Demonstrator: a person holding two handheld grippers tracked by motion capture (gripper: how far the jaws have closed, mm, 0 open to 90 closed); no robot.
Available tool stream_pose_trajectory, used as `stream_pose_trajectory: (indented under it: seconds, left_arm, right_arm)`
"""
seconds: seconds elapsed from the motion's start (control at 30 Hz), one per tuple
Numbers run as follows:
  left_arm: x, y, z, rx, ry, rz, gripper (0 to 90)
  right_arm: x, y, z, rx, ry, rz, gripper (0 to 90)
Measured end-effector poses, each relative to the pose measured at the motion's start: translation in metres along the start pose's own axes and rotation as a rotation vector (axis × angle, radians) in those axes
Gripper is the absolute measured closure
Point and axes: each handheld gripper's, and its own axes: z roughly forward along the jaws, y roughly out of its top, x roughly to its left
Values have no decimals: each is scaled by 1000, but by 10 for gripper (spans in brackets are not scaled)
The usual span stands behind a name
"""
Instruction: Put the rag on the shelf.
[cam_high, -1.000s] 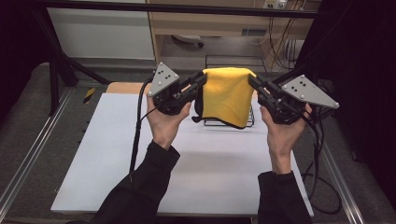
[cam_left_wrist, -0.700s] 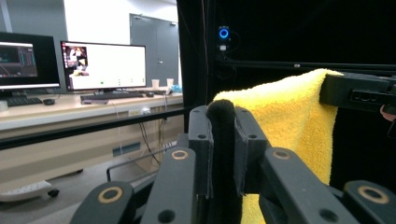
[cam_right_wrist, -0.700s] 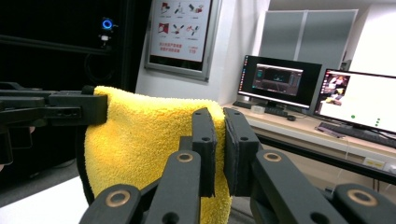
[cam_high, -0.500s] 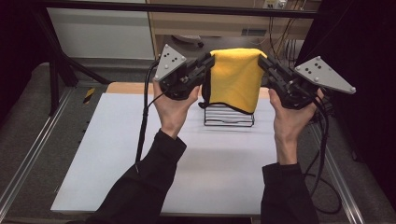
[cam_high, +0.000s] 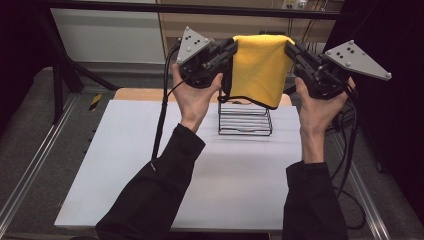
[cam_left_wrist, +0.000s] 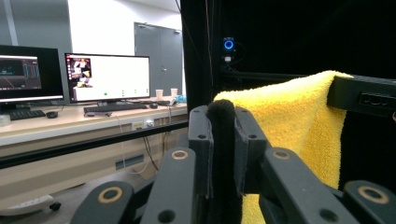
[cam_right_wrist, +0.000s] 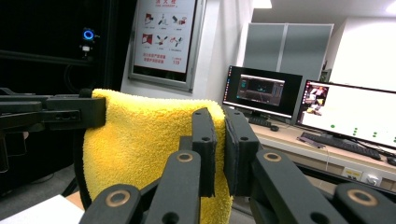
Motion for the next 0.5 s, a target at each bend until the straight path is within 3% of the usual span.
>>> stream_pose_trajectory:
  seconds: [0.5]
  left_arm:
    - [11, 24, 28, -3, 27, 19, 794]
  right_arm:
    - [-23, 12, 27, -4, -18, 6, 845]
